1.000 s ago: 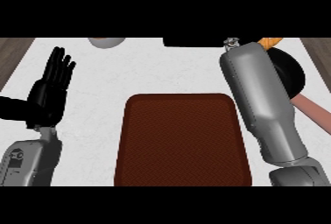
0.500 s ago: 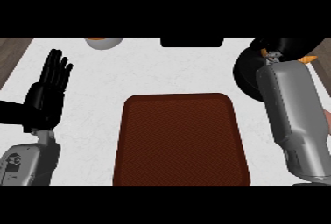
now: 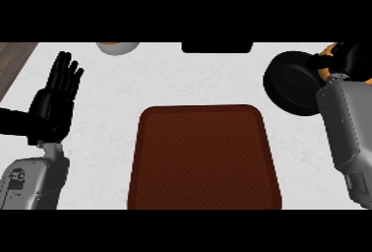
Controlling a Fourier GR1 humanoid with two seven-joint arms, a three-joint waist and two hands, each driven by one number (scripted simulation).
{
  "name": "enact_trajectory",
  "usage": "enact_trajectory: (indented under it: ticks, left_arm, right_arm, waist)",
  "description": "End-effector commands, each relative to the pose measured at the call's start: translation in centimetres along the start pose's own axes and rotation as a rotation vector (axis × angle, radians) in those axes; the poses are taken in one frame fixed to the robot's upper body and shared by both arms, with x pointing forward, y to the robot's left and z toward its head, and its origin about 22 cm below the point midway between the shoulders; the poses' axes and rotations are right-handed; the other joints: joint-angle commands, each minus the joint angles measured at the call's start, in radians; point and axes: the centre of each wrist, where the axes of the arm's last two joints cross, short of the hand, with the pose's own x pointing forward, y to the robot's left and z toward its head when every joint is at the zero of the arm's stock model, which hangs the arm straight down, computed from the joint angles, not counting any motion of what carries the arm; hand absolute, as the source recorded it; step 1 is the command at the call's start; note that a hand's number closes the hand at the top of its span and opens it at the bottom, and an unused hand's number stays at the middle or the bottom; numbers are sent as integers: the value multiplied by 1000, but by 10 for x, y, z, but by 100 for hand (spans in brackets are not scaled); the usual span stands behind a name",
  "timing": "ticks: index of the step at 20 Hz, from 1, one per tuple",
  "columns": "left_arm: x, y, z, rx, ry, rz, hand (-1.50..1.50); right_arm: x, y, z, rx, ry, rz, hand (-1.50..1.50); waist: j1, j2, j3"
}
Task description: Pick the croissant from the tray and place it in the pot
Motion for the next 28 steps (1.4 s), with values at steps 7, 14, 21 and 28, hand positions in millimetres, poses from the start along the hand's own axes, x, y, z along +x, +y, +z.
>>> enact_trajectory:
  ticks: [7,14,21,28]
  left_arm:
    - [1,2,5,0,8,0,0]
    - [17,11,-2,-19,-25,13,0]
    - [8,10,-6,-16,-11,-6,0]
    - [2,2,7,21,3,2,0]
  right_arm:
    - [-48,34,-22,276,158,-166,-150]
    - [-47,53,-13,272,7,-249,-150]
    - [-24,29,-22,119,79,-564,-150]
    - [-54,13,-38,38,162,-787,-150]
  waist:
    - [12,2,1]
    - [25,8,1]
    - [11,4,1]
    - [-3,-4,0]
